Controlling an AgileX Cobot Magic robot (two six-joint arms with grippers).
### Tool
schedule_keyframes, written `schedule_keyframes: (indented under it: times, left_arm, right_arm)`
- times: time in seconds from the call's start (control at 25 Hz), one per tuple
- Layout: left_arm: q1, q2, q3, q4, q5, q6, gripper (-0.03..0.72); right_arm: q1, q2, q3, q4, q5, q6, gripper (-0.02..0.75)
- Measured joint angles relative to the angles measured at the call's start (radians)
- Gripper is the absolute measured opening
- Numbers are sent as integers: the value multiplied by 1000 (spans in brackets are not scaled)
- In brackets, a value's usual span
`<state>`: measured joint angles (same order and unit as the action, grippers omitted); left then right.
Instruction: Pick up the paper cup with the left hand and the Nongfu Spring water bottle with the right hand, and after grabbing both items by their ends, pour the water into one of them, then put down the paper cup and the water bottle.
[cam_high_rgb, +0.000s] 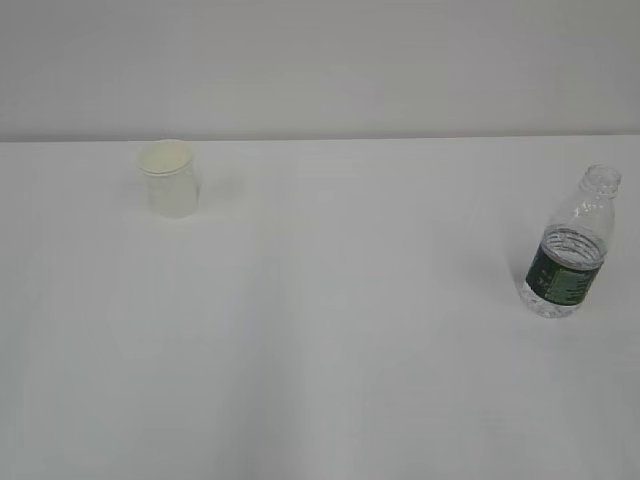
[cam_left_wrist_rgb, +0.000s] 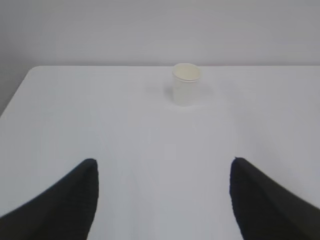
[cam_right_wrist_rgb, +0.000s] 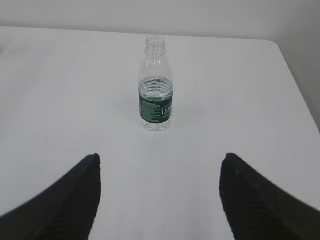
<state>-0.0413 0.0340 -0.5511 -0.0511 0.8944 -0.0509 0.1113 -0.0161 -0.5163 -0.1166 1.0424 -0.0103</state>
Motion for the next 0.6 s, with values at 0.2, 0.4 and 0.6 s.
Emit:
schedule_keyframes:
  times: [0.2,0.4,0.6]
  left_arm:
    - [0,81,0,0,-78,0,587]
    - [0,142,0,0,-165,0,587]
    - [0,186,0,5,-222,2,587]
  right_arm:
    - [0,0,0,2,-18,0,554]
    - [0,16,0,2,-59,0,554]
    - [0,60,0,4,-114,0,554]
